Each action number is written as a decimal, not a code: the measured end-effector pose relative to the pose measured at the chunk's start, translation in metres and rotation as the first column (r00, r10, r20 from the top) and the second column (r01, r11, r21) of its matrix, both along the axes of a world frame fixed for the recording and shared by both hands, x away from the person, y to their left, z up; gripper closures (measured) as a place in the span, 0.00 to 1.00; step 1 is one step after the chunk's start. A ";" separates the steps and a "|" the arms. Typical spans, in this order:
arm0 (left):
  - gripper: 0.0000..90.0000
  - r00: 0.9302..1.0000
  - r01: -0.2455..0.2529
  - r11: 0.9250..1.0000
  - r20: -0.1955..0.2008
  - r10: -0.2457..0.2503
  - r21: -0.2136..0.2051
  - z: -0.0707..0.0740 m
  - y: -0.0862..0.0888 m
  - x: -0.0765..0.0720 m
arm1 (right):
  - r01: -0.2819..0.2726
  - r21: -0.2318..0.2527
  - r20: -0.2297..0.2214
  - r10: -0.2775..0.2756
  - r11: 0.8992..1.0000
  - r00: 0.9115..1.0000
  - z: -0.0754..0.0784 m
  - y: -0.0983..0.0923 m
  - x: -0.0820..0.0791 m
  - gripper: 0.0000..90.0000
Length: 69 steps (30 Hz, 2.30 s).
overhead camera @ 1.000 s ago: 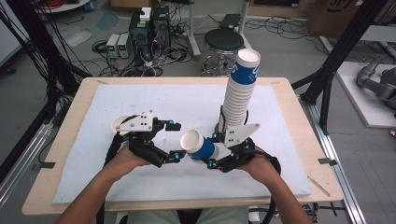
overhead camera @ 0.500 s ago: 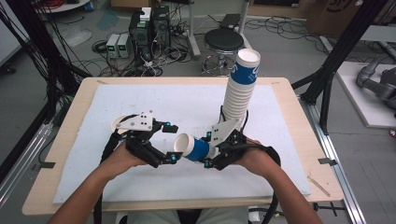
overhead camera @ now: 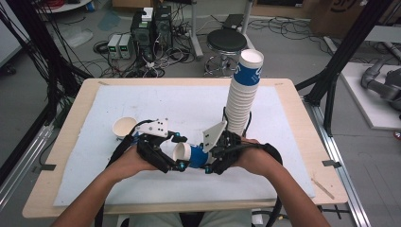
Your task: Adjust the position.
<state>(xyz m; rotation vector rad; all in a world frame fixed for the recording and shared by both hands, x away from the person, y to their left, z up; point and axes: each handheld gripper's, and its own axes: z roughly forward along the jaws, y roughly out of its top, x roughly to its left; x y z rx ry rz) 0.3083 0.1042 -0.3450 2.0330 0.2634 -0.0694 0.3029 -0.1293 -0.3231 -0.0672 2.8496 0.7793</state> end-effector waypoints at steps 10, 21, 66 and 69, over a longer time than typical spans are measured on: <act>0.33 0.999 0.035 0.998 0.008 -0.036 0.051 -0.008 -0.001 0.000 | -0.014 -0.040 -0.012 0.014 0.999 1.000 -0.001 0.003 -0.002 0.39; 0.34 1.000 0.004 1.000 0.026 -0.004 -0.006 -0.011 0.006 -0.001 | 0.032 0.095 -0.020 -0.031 0.995 0.999 0.001 -0.008 0.000 0.23; 0.33 0.997 -0.033 0.934 0.056 0.057 -0.357 -0.037 0.039 -0.006 | 0.264 0.635 -0.282 -0.100 0.726 0.954 -0.049 -0.072 -0.003 0.22; 0.33 0.997 -0.023 0.931 0.056 0.046 -0.364 -0.037 0.036 -0.006 | 0.263 0.637 -0.296 -0.085 0.724 0.951 -0.054 -0.070 -0.003 0.22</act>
